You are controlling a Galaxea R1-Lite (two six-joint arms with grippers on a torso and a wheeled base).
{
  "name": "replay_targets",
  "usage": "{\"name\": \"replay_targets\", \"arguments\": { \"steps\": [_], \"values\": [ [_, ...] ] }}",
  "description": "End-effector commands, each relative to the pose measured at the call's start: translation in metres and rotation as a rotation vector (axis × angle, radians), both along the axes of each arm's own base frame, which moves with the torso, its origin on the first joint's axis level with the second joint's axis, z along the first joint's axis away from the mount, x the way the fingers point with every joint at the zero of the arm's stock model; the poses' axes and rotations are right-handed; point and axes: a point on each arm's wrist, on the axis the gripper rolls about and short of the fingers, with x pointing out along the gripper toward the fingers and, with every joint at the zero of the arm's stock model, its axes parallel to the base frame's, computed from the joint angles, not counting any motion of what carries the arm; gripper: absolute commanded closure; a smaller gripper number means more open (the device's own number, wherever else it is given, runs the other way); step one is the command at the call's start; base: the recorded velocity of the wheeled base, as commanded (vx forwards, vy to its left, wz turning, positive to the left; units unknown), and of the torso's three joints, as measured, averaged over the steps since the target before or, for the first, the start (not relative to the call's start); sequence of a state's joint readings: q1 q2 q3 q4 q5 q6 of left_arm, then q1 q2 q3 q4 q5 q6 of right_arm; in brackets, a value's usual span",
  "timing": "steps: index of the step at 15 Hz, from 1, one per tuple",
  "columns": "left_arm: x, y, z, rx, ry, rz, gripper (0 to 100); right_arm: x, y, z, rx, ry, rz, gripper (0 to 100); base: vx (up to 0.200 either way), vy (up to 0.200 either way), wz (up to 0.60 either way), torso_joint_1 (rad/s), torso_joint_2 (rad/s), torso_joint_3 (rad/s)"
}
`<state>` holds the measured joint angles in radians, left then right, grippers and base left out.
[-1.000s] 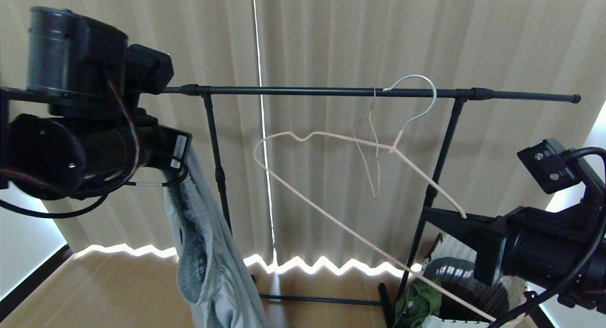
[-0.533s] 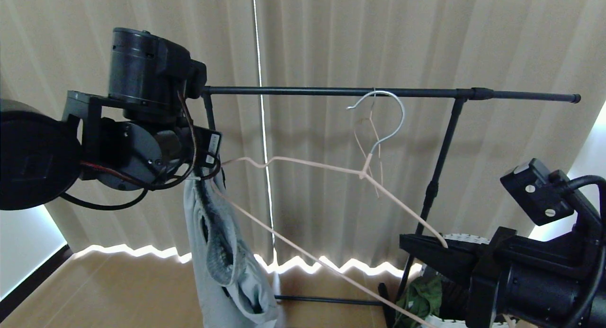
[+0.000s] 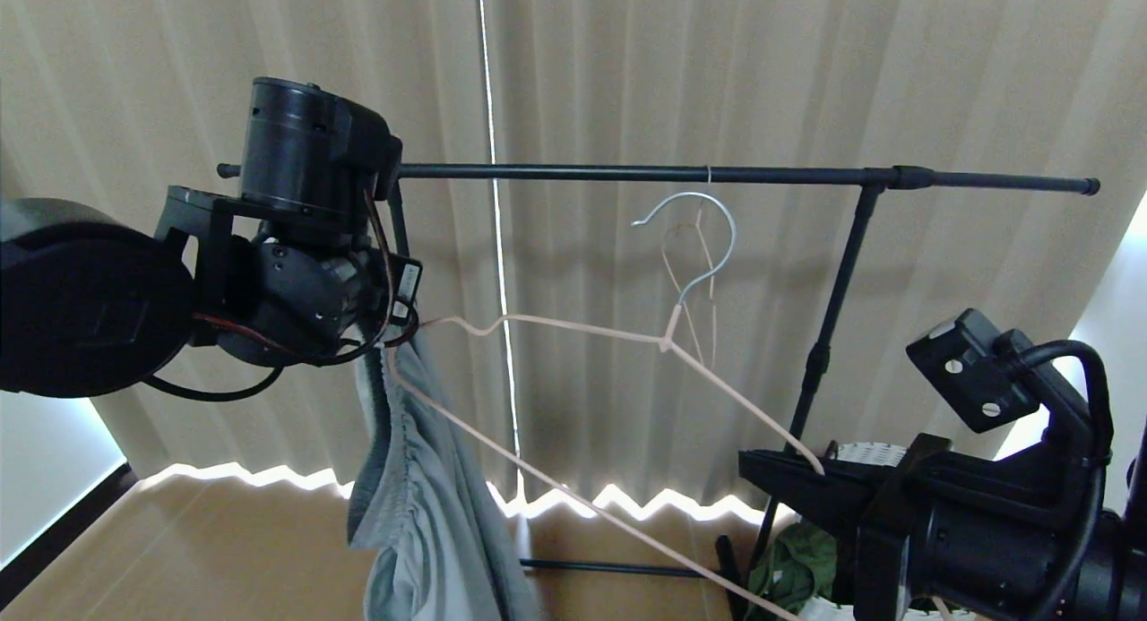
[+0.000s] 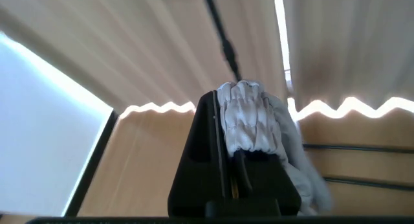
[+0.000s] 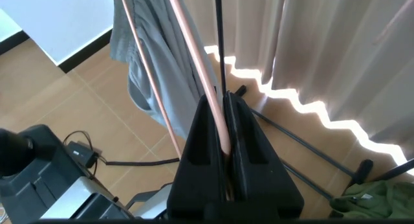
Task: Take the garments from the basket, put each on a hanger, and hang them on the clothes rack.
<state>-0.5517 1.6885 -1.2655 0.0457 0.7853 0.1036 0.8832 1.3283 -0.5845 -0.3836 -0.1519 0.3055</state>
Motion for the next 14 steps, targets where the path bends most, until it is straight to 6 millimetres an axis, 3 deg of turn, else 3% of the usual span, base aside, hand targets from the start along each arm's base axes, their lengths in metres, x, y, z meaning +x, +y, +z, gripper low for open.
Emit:
{"name": "replay_targets", "arguments": {
  "steps": [1,8,14],
  "values": [
    [0.001,0.001,-0.001,0.004,0.004,0.005,100,-0.001,-0.001,0.002,0.007,-0.006,0.001,100,0.000,0.000,0.00,0.000,0.00,0.000],
    [0.004,-0.002,-0.006,0.012,0.014,0.003,100,0.000,0.001,0.002,0.006,-0.006,0.010,100,0.000,0.000,0.00,0.000,0.00,0.000],
    [0.002,-0.002,-0.005,0.039,0.020,0.004,100,0.036,0.031,-0.002,-0.040,0.008,-0.077,100,0.000,0.000,0.00,0.000,0.00,0.000]
  ]
}}
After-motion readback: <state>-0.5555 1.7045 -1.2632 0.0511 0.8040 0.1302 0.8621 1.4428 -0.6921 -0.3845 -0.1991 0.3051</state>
